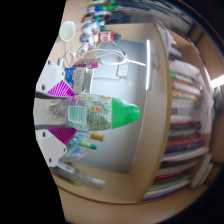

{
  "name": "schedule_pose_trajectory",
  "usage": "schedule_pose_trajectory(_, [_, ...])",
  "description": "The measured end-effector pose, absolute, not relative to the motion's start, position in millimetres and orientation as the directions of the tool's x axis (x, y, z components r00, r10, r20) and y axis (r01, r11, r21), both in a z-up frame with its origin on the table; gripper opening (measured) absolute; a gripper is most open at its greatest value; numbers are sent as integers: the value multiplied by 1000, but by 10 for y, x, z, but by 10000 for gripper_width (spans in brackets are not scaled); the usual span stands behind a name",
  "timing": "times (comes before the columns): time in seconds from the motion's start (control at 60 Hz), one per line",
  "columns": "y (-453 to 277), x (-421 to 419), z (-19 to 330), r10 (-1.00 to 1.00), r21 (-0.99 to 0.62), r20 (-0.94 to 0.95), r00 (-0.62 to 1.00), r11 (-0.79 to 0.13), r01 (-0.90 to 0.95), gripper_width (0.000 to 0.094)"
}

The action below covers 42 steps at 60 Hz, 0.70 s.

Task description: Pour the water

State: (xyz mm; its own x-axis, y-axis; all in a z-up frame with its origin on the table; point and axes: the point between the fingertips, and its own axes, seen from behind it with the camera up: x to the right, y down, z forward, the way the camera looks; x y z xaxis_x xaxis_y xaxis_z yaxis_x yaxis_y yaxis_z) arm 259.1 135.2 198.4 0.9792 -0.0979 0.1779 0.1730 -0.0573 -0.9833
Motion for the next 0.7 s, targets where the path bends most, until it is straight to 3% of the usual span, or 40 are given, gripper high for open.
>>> schedule_pose_trajectory(0.133, [1385, 2822, 1702, -68, -995, -88, 994, -49, -92, 356])
schedule_pose_trajectory(0.15, [1312, 2736, 1524, -94, -992, -119, 988, -23, -122, 356])
schedule_pose_trajectory(0.533, [1381, 2501, 918, 19, -995, -40, 999, -91, -38, 364])
schedule_pose_trajectory(0.7, [1325, 2500, 947, 19, -999, -20, 1000, -34, -20, 384])
